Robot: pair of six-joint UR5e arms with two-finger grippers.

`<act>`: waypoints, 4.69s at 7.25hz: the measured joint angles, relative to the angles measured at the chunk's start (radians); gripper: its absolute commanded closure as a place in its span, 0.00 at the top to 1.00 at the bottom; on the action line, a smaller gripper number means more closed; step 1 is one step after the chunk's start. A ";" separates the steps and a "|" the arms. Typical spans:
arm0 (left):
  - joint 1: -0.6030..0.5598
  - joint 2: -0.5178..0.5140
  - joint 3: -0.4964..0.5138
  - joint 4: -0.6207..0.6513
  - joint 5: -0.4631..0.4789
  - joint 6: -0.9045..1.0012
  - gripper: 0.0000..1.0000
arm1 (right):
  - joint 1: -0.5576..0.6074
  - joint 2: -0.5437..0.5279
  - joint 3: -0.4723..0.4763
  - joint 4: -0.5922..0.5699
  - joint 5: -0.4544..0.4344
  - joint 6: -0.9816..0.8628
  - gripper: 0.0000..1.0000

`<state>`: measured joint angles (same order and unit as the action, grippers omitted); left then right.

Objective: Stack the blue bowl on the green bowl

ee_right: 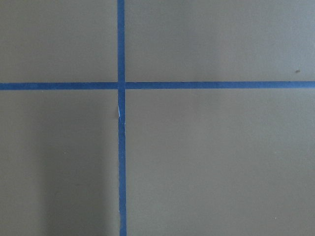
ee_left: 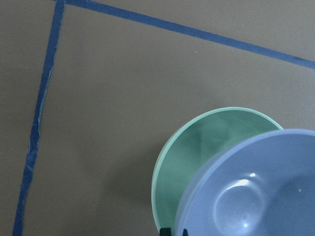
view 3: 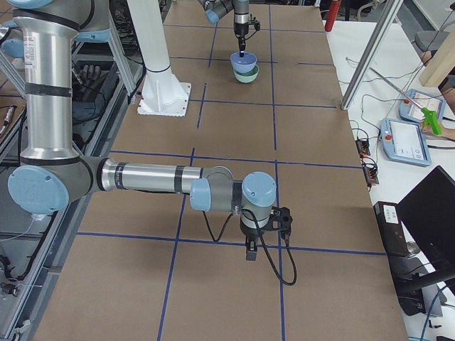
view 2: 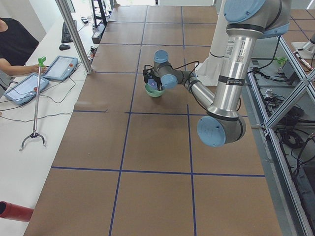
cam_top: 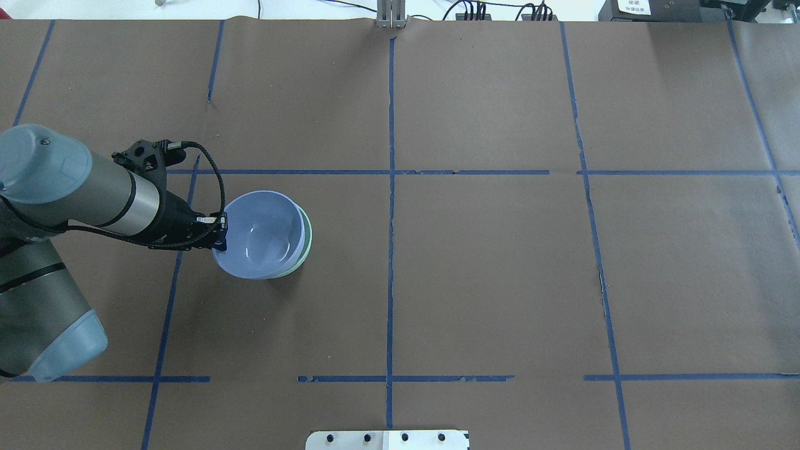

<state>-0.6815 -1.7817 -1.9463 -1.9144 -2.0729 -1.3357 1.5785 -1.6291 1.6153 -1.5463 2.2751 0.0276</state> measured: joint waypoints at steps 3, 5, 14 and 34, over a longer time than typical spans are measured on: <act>0.000 -0.001 0.000 0.003 -0.007 0.026 0.00 | 0.000 0.000 0.000 0.000 0.000 0.000 1.00; -0.006 -0.002 0.006 0.006 -0.007 0.034 0.00 | 0.000 0.000 0.000 0.000 0.000 0.000 1.00; -0.031 -0.043 0.064 0.000 -0.005 0.038 1.00 | 0.000 0.000 0.000 0.000 0.001 0.000 1.00; -0.890 0.304 0.284 0.314 -0.302 1.418 1.00 | 0.000 0.000 0.000 -0.001 0.000 0.000 1.00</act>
<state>-1.5711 -1.4776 -1.6621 -1.6003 -2.3749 0.0820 1.5785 -1.6291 1.6153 -1.5468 2.2751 0.0276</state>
